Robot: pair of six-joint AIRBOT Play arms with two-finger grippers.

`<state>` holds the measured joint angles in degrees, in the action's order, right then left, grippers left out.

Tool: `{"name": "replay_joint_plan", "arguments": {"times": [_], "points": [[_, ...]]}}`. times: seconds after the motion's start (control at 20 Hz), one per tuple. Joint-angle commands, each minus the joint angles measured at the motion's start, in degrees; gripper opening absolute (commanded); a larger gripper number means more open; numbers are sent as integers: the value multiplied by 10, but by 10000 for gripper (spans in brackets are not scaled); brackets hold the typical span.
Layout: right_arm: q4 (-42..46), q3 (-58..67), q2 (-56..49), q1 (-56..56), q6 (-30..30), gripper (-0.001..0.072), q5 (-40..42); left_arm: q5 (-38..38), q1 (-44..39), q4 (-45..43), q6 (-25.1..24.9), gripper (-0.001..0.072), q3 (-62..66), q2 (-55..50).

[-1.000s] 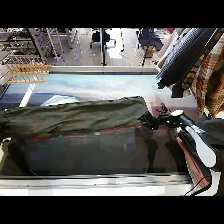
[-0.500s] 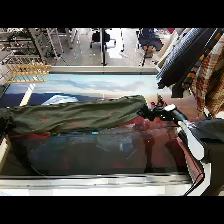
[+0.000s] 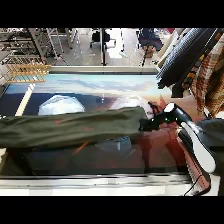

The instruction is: Fold the clothes and pants, and hang the long-sleeved shirts on hangers.

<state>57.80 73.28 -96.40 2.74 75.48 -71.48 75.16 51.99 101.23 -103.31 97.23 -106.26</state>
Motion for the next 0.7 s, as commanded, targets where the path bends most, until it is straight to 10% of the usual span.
{"name": "replay_joint_plan", "arguments": {"times": [0.0, 0.1, 0.2, 0.25, 0.45, 0.55, 0.65], "points": [[44, -147, 98, -26, -1, 22, -41, 33, 28, -110, -26, 12, -9, 13], [26, -221, 171, -41, -2, 90, -47, 36, 43, -105, -26, 24, -15, 13], [16, -231, 226, -42, -2, 528, -73, 30, 51, -66, -26, 489, -14, 17], [35, -221, 248, -33, -1, 493, -71, 23, 51, -39, -26, 667, -11, 21], [31, -196, 258, 58, -11, 497, -2, 23, 49, 115, -26, 661, 30, 43], [-14, -196, 222, 94, -62, 497, 10, 20, 47, 193, -27, 534, 35, 62], [-51, -196, 177, 108, -106, 496, 23, 24, 41, 250, -40, 259, 35, 77]]}}
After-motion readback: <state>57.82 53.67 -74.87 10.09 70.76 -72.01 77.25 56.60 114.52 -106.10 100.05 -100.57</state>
